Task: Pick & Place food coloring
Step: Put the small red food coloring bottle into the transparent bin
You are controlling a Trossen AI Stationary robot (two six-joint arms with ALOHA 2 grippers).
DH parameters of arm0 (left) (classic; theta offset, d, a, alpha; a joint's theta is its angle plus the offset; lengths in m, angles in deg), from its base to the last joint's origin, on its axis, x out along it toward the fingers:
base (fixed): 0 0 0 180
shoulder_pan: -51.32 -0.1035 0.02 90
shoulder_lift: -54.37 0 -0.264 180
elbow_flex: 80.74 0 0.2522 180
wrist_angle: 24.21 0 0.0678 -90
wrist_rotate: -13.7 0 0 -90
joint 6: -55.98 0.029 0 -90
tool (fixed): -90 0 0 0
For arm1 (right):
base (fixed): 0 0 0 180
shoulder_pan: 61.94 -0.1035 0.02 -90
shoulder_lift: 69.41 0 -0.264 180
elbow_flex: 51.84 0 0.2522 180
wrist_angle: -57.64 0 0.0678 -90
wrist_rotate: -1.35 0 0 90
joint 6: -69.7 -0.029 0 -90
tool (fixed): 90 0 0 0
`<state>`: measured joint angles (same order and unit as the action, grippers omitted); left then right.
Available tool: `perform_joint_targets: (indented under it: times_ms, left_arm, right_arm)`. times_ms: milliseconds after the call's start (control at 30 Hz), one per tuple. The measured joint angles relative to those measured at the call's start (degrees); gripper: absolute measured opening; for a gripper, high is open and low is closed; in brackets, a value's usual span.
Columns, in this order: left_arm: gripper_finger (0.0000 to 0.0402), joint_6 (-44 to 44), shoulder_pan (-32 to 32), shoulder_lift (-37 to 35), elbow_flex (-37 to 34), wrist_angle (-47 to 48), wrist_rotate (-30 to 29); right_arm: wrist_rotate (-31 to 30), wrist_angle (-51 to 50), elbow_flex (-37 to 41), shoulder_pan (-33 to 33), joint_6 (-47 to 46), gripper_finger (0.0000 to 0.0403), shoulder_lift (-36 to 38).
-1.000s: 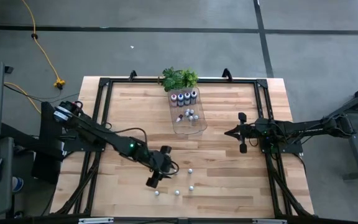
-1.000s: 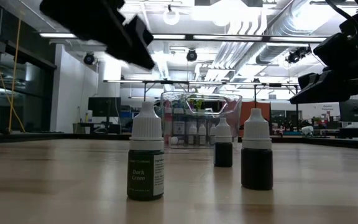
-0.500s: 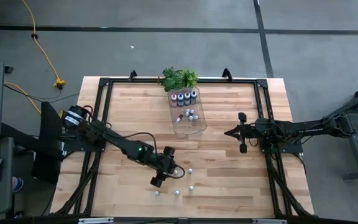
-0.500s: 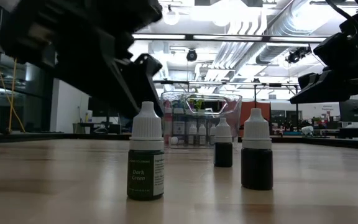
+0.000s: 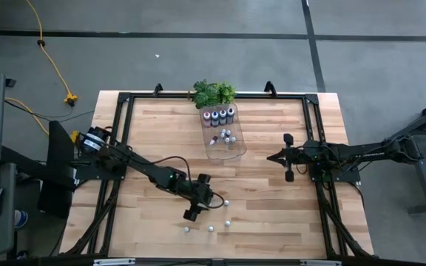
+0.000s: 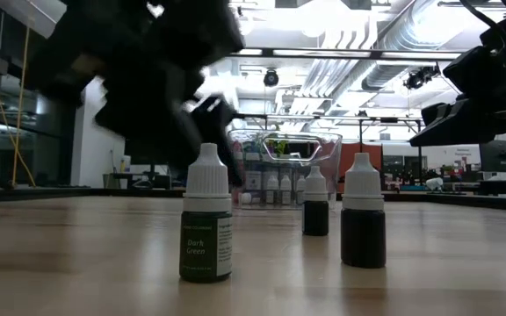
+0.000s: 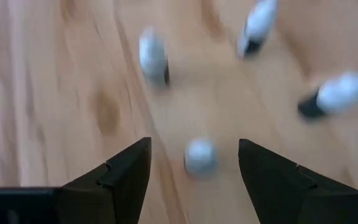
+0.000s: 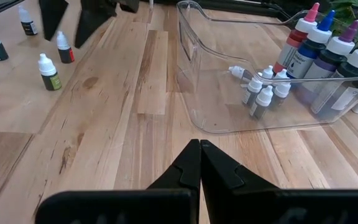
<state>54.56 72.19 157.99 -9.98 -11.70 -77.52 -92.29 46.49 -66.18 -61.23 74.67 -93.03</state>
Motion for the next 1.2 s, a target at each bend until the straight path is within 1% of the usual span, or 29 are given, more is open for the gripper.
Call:
perform_joint_targets:
  times_ms: [67,133,233,567,800,867,967,1067,1200]
  left_arm:
    - [0.0234,-0.4,0.0,0.1,-0.3,1.1,0.2]
    - [0.0229,-0.5,0.0,0.6,-0.1,-0.2,0.3]
    - [0.0210,-0.6,0.0,0.7,-0.2,0.3,1.1]
    - [0.0104,-2.1,0.0,0.7,-0.2,0.1,1.2]
    - [0.0041,-2.4,0.0,0.7,0.0,0.0,2.4]
    - [0.0033,-3.5,0.0,0.7,0.5,0.5,2.4]
    - [0.0034,-4.5,-0.4,-0.7,1.8,0.7,2.5]
    - [0.0040,-5.5,-0.7,-3.5,2.2,1.9,1.9]
    - [0.0040,-6.8,-1.4,-8.4,2.3,3.8,-1.0]
  right_arm:
    - [0.0,0.0,0.0,0.0,0.0,0.0000,0.0]
    - [0.0,0.0,0.0,0.0,0.0,0.0000,0.0]
    - [0.0,0.0,0.0,0.0,0.0,0.0000,0.0]
    - [0.0,0.0,0.0,0.0,0.0,0.0000,0.0]
    - [0.0,0.0,0.0,0.0,0.0,0.0000,0.0]
    - [0.0,0.0,0.0,0.0,0.0,0.0000,0.0]
    - [0.0,0.0,0.0,0.0,0.0,0.0000,0.0]
    - [0.0,0.1,0.0,0.0,0.0,0.0000,0.0]
    - [0.0,0.0,0.0,0.0,0.0,0.0000,0.0]
